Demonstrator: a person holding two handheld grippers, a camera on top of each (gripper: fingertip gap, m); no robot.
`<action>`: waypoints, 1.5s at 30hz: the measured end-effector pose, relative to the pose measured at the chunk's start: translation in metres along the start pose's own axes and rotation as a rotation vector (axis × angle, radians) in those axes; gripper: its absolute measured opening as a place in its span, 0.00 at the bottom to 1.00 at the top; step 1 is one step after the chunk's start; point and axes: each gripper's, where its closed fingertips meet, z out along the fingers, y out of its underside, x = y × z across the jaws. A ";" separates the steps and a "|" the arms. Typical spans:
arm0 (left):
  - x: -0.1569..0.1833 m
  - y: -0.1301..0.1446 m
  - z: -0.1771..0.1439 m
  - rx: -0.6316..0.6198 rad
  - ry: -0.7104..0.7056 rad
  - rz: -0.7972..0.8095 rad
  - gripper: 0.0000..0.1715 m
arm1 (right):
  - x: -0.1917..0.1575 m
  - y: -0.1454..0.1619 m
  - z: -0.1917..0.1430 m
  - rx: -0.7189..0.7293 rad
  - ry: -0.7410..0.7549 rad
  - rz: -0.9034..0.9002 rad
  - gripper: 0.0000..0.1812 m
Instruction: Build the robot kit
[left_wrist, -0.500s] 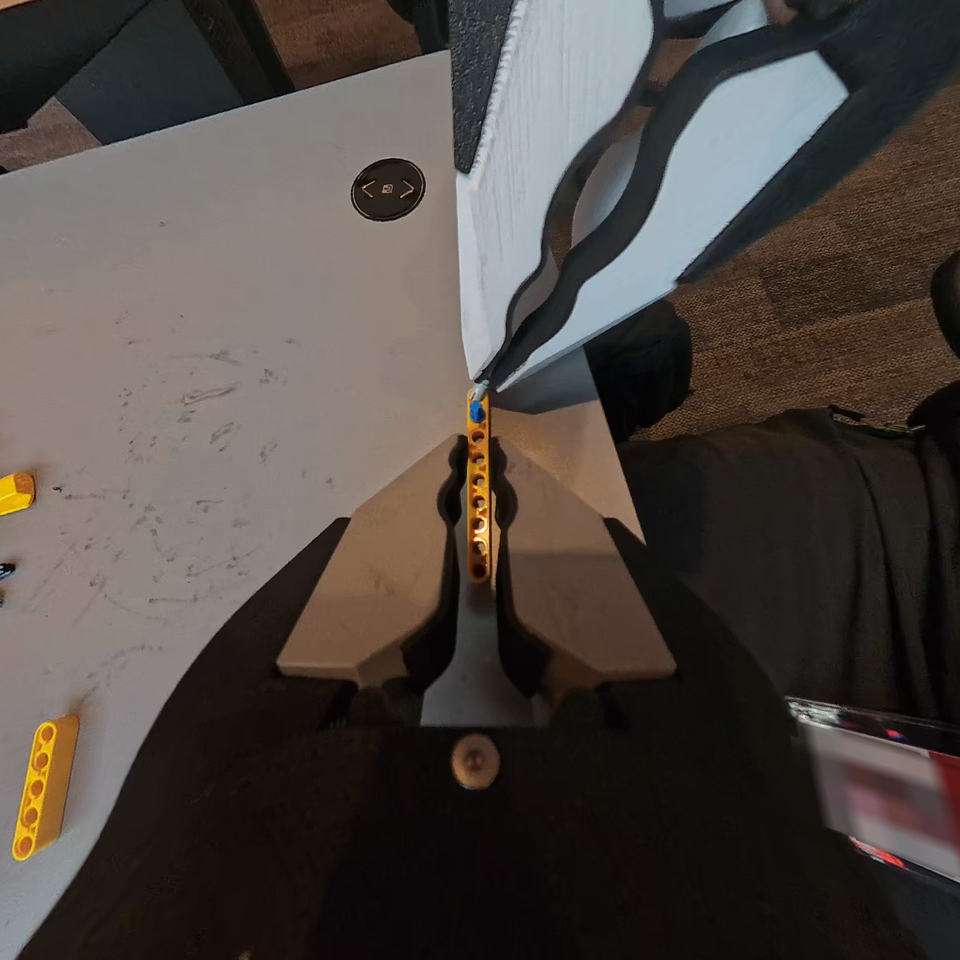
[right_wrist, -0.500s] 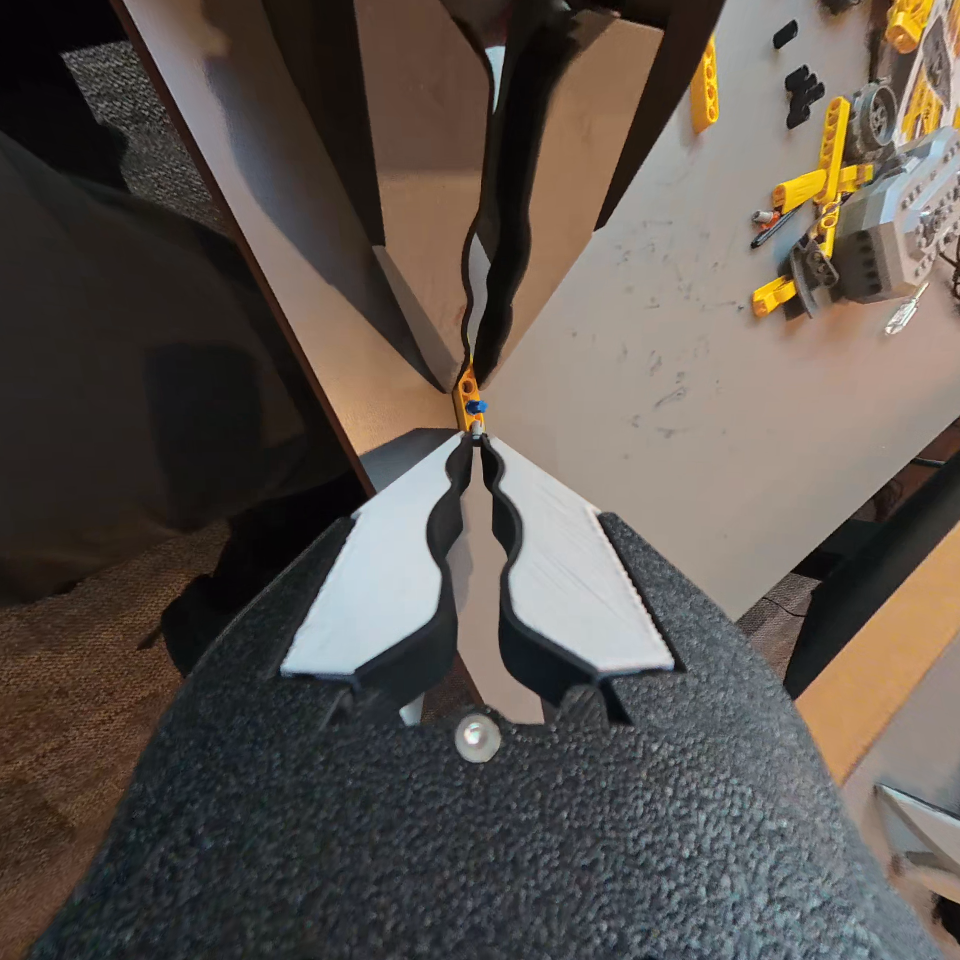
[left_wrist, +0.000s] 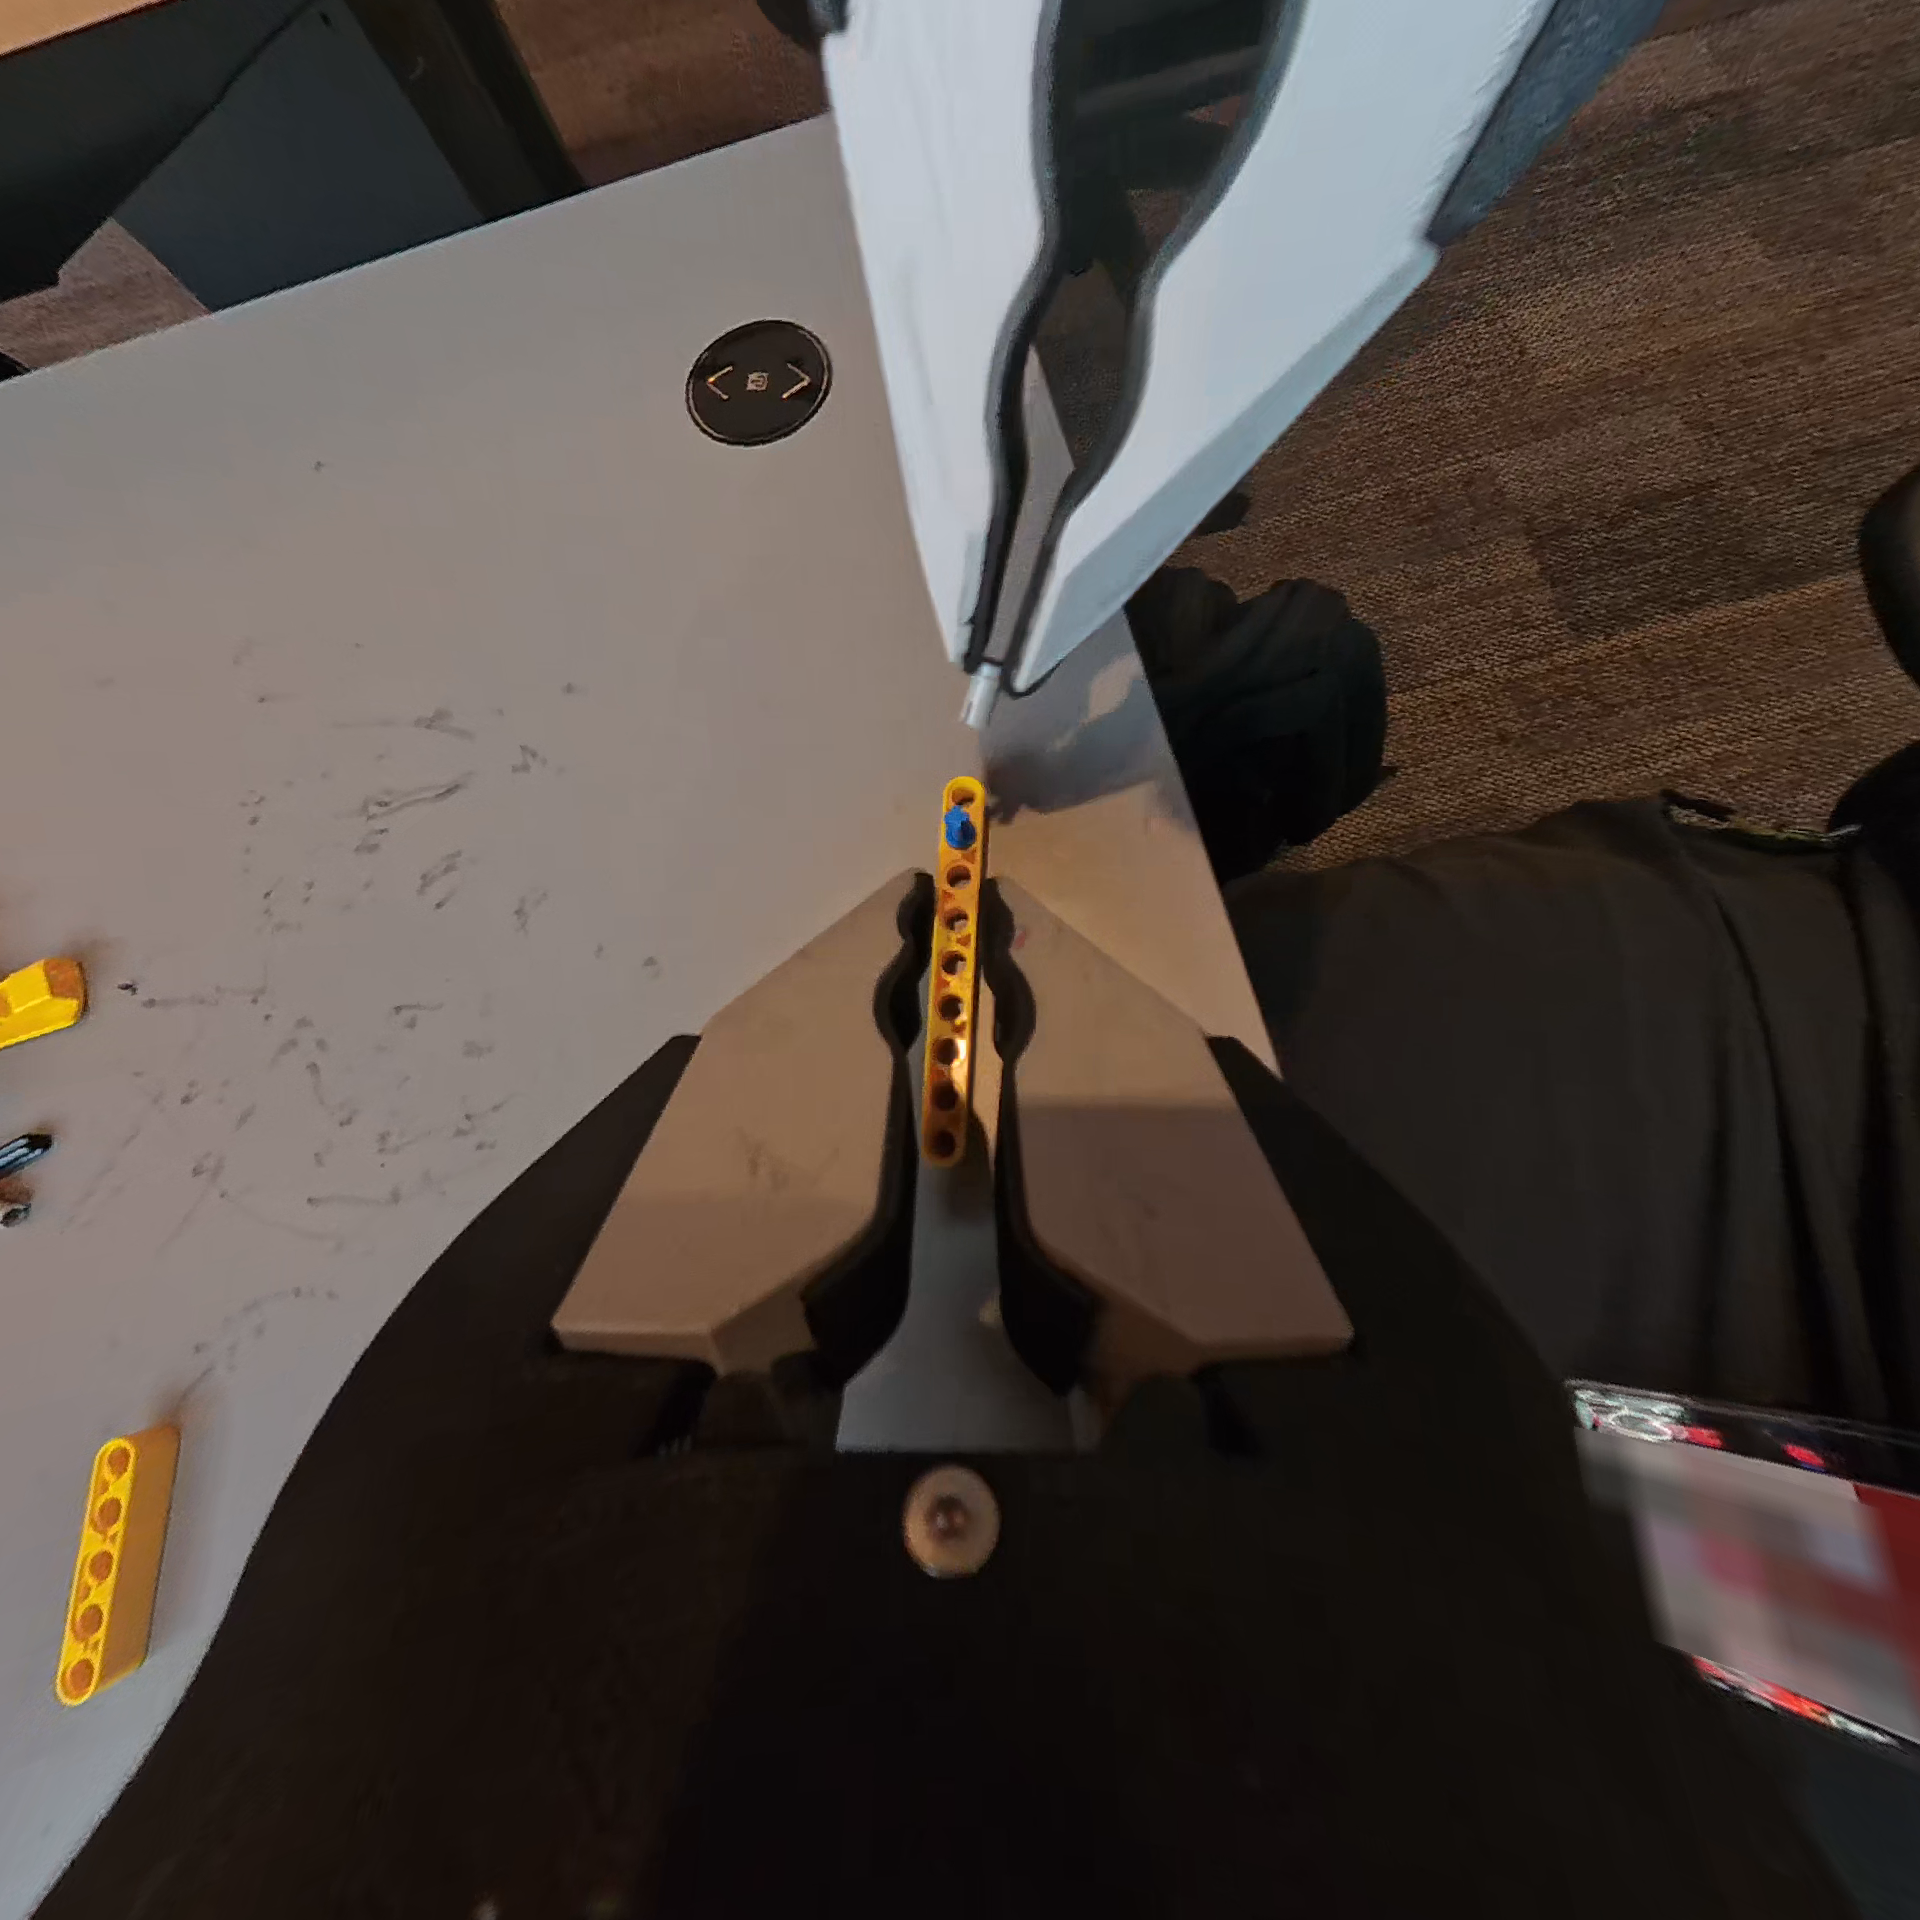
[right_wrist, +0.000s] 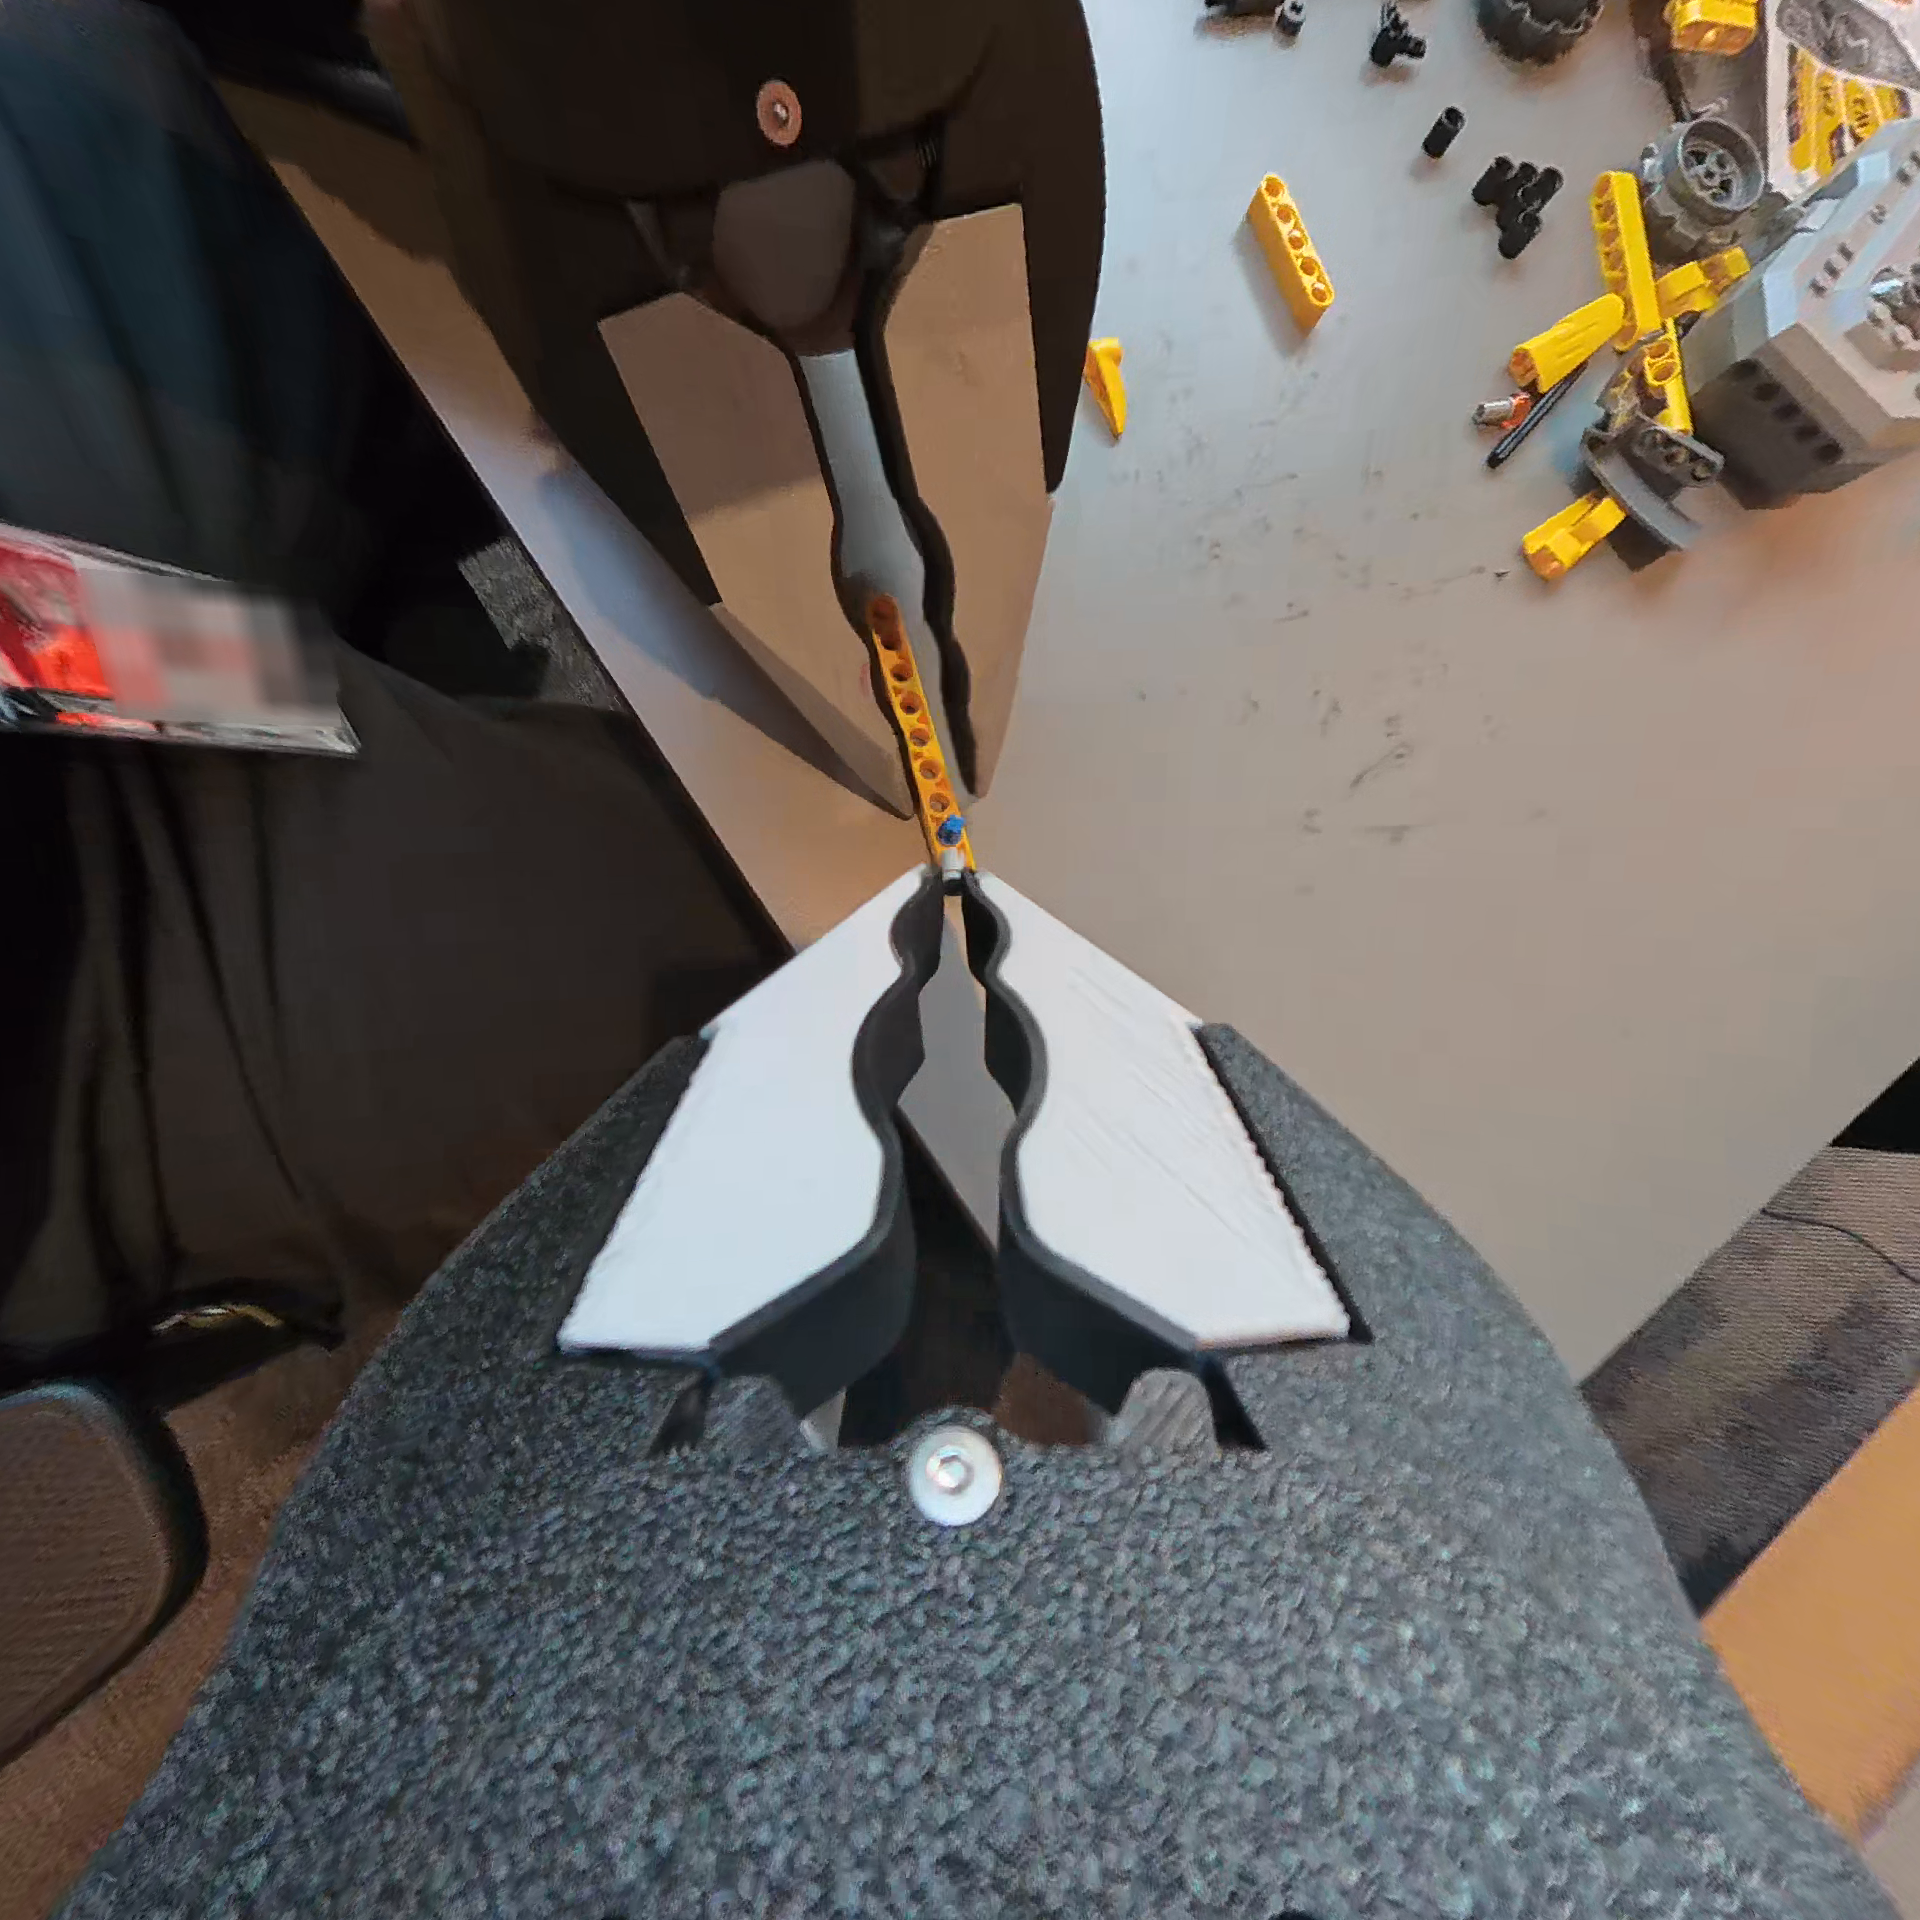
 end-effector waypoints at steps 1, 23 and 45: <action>-0.001 0.001 -0.001 -0.003 -0.003 -0.002 0.04 | -0.001 -0.001 -0.002 0.019 -0.007 0.020 0.02; 0.028 -0.038 -0.033 0.139 0.010 0.055 0.06 | -0.035 -0.023 -0.024 0.218 -0.080 -0.050 0.02; 0.029 -0.053 -0.034 0.244 -0.181 0.191 0.00 | -0.026 -0.027 -0.030 0.335 -0.113 0.195 0.03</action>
